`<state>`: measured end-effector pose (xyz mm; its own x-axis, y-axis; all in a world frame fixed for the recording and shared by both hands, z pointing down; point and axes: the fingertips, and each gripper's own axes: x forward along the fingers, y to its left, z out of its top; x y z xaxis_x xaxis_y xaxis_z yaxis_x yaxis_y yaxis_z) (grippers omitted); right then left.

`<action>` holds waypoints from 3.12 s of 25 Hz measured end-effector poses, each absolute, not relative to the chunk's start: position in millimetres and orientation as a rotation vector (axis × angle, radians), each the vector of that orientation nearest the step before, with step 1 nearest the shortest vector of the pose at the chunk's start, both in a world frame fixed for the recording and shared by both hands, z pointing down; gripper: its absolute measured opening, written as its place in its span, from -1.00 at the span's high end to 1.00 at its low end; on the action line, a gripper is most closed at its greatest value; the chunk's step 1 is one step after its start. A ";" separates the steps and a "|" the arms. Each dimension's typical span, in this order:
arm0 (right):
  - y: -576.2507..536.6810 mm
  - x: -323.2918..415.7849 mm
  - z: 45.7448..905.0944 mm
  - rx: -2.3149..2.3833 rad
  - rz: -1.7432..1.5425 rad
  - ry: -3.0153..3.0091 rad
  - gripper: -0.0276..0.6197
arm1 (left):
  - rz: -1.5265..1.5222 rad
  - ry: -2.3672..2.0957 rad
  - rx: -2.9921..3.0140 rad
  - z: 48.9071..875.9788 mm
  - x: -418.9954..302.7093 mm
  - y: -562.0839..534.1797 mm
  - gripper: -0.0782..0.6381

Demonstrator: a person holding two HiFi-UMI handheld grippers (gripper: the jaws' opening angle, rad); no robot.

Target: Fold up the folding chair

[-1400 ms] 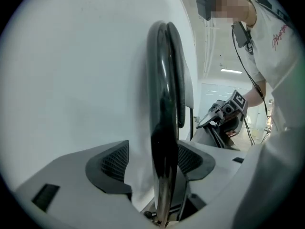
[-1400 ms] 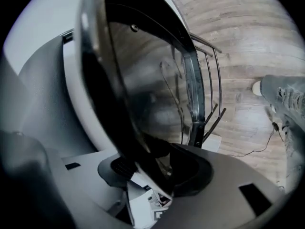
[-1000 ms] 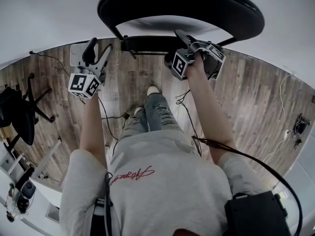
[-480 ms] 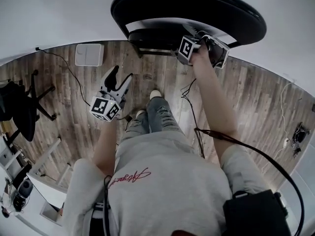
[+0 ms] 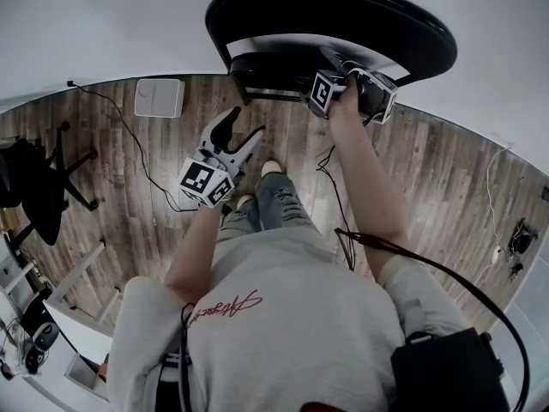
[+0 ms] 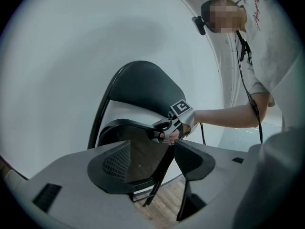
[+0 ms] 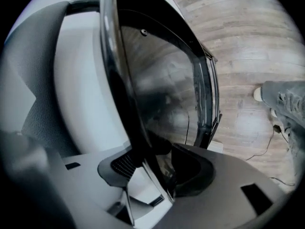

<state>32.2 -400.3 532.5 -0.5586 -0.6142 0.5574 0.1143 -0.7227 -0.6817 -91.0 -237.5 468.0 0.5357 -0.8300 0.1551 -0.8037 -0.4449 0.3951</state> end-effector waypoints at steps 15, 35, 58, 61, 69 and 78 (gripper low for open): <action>-324.6 50.2 476.4 -1.318 -1.887 1.532 0.26 | -0.141 -1.307 2.457 433.1 -81.2 -232.4 -0.08; -199.4 10.1 264.8 -1.607 -0.144 2.612 0.86 | -0.400 -1.202 2.689 289.7 -41.2 -179.6 0.40; -40.6 -47.3 253.2 -1.533 -0.185 2.678 0.86 | -0.311 -1.244 2.849 248.5 -83.7 -42.0 0.74; -33.8 -54.4 251.8 -1.530 -0.155 2.698 0.86 | -0.312 -1.224 2.860 247.6 -84.4 -36.0 0.74; -22.0 -54.9 245.1 -1.547 -0.094 2.714 0.86 | -0.350 -1.221 2.863 244.5 -85.5 -29.1 0.73; -28.8 -55.7 230.3 -1.517 -0.052 2.712 0.86 | -0.384 -1.225 2.881 230.0 -87.1 -35.8 0.73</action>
